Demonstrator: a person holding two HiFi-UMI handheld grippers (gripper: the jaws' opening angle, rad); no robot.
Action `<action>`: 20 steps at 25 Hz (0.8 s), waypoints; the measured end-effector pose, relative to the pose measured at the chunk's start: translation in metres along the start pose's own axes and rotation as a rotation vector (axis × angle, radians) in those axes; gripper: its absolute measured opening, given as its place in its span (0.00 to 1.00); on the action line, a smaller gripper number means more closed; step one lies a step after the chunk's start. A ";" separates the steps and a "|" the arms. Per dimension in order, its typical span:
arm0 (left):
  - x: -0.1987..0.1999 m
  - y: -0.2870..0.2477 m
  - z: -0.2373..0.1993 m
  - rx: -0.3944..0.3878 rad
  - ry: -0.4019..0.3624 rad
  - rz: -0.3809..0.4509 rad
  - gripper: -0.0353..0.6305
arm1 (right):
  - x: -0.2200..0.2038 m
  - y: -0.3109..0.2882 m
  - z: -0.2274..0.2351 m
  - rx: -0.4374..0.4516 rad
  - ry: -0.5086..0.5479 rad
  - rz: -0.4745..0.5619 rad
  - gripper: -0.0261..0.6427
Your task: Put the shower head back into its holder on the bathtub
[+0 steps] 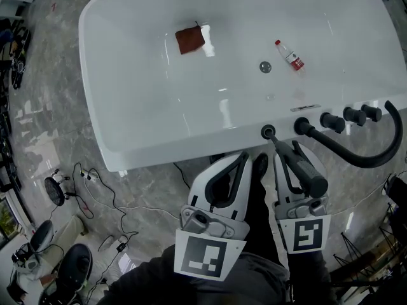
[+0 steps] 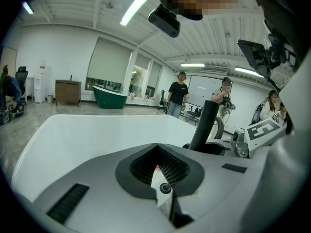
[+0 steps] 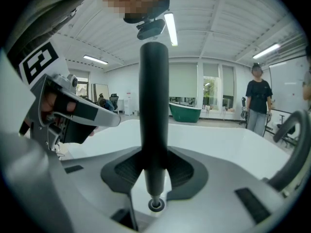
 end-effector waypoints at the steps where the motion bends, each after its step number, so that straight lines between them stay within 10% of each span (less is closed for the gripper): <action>1: -0.002 0.000 -0.001 0.000 -0.001 -0.002 0.06 | -0.001 -0.001 0.000 0.000 0.001 0.001 0.25; 20: -0.027 -0.010 -0.011 -0.016 0.022 -0.063 0.06 | -0.035 -0.025 0.005 -0.013 -0.030 -0.041 0.25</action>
Point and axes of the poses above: the fingertips, and each gripper's own axes: y backward along the fingers, z to its right, x out of its top, the point moved 5 cm from there along y, backward along the fingers, and after that the axes turned 10 degrees about x, right-handed, at the moved point
